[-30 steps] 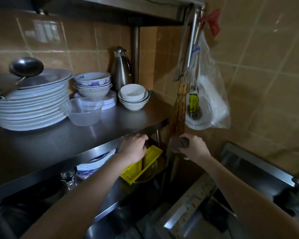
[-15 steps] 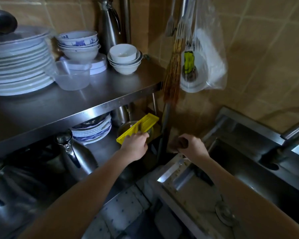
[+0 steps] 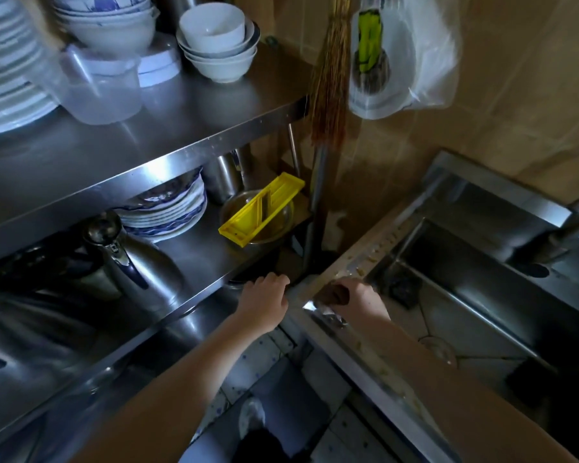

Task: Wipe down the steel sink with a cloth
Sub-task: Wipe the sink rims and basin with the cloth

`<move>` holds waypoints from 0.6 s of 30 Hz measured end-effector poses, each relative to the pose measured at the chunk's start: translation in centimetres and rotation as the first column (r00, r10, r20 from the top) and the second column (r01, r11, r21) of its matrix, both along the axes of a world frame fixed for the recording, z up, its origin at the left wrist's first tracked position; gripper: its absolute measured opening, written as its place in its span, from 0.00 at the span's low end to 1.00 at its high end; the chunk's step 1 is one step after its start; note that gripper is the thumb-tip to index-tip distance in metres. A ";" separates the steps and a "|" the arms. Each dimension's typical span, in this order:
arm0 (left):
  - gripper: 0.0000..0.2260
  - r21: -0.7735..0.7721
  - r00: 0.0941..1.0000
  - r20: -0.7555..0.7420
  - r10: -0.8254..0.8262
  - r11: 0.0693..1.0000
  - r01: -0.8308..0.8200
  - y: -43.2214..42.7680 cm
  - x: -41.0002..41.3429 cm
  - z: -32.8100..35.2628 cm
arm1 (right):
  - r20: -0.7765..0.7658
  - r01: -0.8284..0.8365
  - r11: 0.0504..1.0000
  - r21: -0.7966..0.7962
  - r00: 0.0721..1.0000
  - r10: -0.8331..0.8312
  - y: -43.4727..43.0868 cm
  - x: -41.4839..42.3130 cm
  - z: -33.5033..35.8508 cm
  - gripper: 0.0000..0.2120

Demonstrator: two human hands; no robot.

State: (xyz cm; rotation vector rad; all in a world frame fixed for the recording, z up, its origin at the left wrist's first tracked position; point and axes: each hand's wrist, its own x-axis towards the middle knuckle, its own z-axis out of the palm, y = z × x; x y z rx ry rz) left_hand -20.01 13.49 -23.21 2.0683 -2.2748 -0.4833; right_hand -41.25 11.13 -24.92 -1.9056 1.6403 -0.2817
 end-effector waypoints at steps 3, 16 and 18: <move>0.16 0.040 1.000 -0.025 0.000 0.999 0.001 0.4 0.1 -1.1 | 0.004 -0.014 1.000 -0.002 1.000 0.014 1.0 0.9 -1.6 0.18; 0.16 0.084 0.998 -0.069 -0.010 0.996 0.016 0.0 -1.0 -3.5 | -0.125 -0.105 0.994 -0.018 0.987 0.102 2.9 0.3 -3.7 0.22; 0.16 0.075 0.998 -0.058 -0.021 0.997 0.026 -0.4 -1.3 -3.8 | -0.174 -0.080 0.996 -0.039 0.982 0.072 3.0 0.5 -3.7 0.22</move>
